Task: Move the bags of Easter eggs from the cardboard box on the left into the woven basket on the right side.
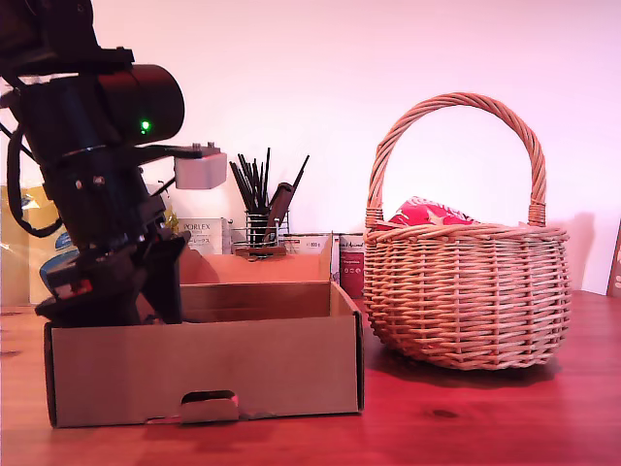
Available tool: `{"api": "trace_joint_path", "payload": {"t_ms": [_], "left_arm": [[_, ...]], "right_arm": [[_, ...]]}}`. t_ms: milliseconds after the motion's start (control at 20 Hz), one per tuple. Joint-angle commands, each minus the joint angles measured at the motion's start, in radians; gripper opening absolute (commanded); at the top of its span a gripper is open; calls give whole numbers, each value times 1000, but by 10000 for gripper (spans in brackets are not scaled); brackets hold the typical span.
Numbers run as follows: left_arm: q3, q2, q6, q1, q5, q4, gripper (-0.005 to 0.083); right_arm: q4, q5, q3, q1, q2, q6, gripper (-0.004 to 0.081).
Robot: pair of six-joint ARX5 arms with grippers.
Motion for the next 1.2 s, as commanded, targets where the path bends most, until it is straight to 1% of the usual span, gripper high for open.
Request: {"api": "trace_joint_path", "payload": {"t_ms": [0,200,350,400,450,500,550,600,650,700,750,950,1150], "left_arm": [[-6,53,10,-1,0,-14,758],[-6,118,25,0,-3,-10,758],[-6,131,25,0,-3,-4,757],[-6,131,24,0,-3,5,751],[-6,131,24,0,-3,10,725],[-6,131,24,0,-5,10,680],[-6,131,24,0,-4,8,590],[-6,131,24,0,-4,8,474],[-6,130,24,-1,-6,8,338],[-6,130,24,-1,-10,8,252],[-6,130,24,-2,-12,9,221],[9,129,24,-2,-21,8,163],[55,125,23,-3,-55,-8,64]], "right_arm": [[0,-3,-5,6,-4,-10,-13],[-4,-3,-5,11,-4,-13,-13],[-3,-3,-5,11,-4,-14,-13],[-3,-3,-5,11,-4,-14,-13],[-3,-3,-5,11,-4,-14,-13],[-3,-3,-5,11,-4,-14,-13],[-3,-3,-5,11,-4,-14,-13],[-3,-3,-5,11,-4,-14,-13],[-3,-3,-5,11,-4,-14,-13],[-3,-3,-5,11,-4,-14,-13],[-3,-3,-5,11,-4,-14,-13],[-3,-3,-5,11,-4,-14,-13],[-3,-3,-5,11,-4,-14,-13]]}}
